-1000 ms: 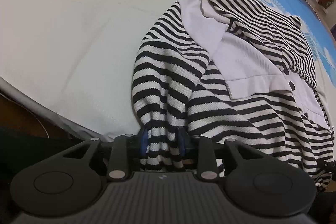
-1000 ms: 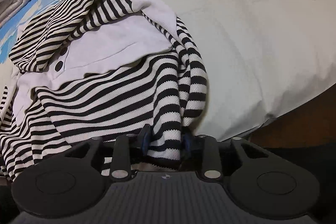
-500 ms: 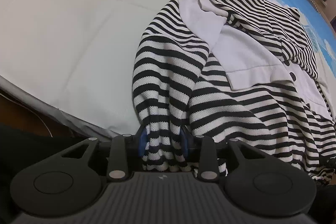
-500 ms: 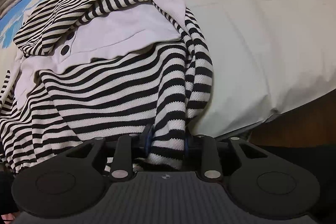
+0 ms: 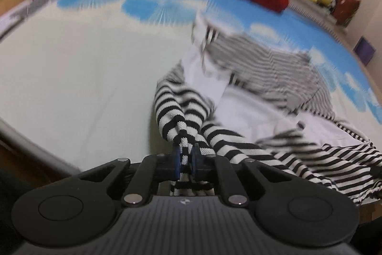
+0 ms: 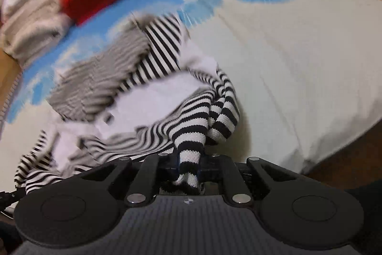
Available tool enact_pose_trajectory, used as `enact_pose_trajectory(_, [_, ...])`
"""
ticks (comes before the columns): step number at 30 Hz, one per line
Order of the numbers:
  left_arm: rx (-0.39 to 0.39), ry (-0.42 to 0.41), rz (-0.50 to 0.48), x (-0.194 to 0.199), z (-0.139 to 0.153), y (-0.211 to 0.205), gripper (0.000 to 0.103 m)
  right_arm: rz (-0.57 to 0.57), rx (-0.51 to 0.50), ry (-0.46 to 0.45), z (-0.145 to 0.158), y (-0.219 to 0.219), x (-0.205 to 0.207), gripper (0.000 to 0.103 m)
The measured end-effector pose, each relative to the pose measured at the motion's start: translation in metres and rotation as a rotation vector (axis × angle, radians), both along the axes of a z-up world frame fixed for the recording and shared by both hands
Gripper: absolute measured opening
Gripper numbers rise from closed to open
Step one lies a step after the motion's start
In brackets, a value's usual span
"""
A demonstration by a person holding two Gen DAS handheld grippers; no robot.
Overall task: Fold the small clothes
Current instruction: 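Lift the held side edge and fold it across the top with both tools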
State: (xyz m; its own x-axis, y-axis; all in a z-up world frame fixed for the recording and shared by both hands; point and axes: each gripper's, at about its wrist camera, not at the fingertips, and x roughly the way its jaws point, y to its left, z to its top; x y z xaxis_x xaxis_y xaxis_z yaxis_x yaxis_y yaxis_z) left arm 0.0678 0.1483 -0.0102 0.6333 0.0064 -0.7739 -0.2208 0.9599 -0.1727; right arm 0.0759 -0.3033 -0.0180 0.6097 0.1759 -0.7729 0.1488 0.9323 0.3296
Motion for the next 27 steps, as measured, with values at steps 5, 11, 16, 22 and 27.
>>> enact_pose_trajectory(5, [-0.034, -0.119, -0.012, -0.023, 0.046, 0.007, 0.008, 0.026, 0.045, -0.154, 0.042, -0.01, -0.014, 0.009])
enact_pose_trajectory(11, [-0.086, -0.183, -0.039, -0.058, 0.099, 0.009, 0.008, 0.092, 0.088, -0.271, 0.096, -0.024, -0.047, 0.008])
enact_pose_trajectory(16, [-0.105, -0.195, -0.051, -0.061, 0.123, 0.013, 0.008, 0.106, 0.157, -0.333, 0.132, -0.039, -0.07, 0.008])
enact_pose_trajectory(22, [-0.127, -0.154, -0.049, 0.02, 0.104, 0.032, 0.009, 0.102, 0.139, -0.324, 0.135, -0.044, -0.011, 0.008])
enact_pose_trajectory(27, [-0.132, -0.056, -0.092, 0.118, 0.067, 0.05, 0.013, 0.116, 0.118, -0.157, 0.098, -0.036, 0.099, 0.009])
